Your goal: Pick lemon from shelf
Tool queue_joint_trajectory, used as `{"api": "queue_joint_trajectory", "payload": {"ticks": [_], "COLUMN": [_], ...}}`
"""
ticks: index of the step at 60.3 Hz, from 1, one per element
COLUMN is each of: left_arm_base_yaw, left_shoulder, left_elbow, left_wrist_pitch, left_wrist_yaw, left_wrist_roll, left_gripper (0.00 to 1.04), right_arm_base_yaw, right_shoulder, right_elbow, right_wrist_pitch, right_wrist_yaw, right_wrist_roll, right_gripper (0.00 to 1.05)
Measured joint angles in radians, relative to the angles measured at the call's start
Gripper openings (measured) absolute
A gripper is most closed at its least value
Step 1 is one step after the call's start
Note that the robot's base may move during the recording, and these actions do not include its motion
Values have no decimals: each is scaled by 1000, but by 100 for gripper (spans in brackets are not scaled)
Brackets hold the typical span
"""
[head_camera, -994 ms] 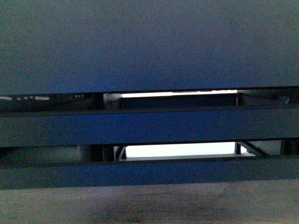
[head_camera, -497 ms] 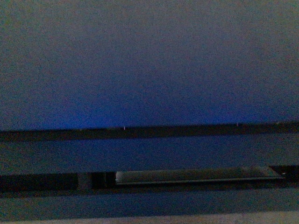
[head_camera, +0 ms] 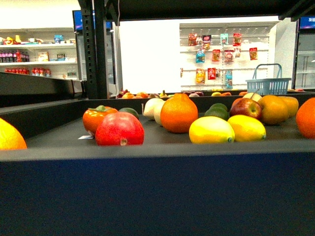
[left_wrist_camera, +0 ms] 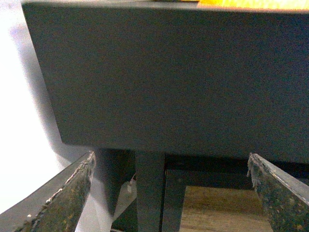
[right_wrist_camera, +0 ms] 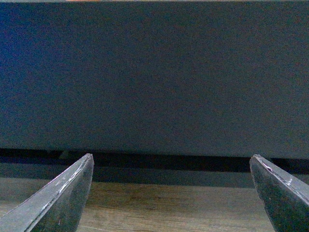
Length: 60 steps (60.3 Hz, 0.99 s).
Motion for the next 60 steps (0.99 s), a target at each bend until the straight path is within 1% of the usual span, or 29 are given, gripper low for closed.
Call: {"api": "queue_joint_trajectory", "payload": {"ticks": [60], "left_arm_base_yaw": [0], "left_shoulder": [0], "left_elbow": [0], "left_wrist_pitch": [0], "left_wrist_yaw": [0], "left_wrist_roll": [0], "left_gripper": [97], "right_arm_base_yaw": [0], "right_shoulder": [0], "right_elbow": [0], "right_wrist_pitch": [0], "right_wrist_yaw": [0], "right_wrist_roll": [0], "right_gripper": [97]}}
